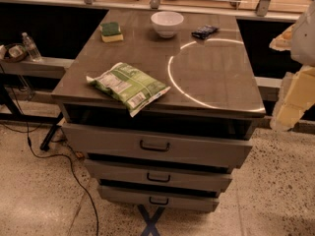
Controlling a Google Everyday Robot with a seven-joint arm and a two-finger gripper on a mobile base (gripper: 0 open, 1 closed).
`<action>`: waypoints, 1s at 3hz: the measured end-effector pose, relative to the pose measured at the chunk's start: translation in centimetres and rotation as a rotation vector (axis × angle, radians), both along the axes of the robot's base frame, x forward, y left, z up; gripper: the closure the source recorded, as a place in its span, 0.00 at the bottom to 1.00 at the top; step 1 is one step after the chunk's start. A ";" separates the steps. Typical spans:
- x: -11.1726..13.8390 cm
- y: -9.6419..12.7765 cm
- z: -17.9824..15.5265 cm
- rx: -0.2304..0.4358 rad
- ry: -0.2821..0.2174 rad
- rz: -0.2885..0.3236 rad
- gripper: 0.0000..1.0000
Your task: Move white bowl near green jalapeno chip bag
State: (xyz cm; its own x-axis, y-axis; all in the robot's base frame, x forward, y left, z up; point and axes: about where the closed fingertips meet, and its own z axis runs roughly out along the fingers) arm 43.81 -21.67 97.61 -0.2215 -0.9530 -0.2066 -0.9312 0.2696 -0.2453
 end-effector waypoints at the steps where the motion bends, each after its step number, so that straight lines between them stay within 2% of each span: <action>1: 0.0 0.0 0.0 0.000 0.000 0.000 0.00; 2: 3.2 1.1 0.1 0.017 -0.055 0.018 0.00; 3: 10.6 4.2 0.7 0.065 -0.172 0.056 0.00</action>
Offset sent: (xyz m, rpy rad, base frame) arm 0.1032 0.0340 0.0016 0.0565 -0.1638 0.0564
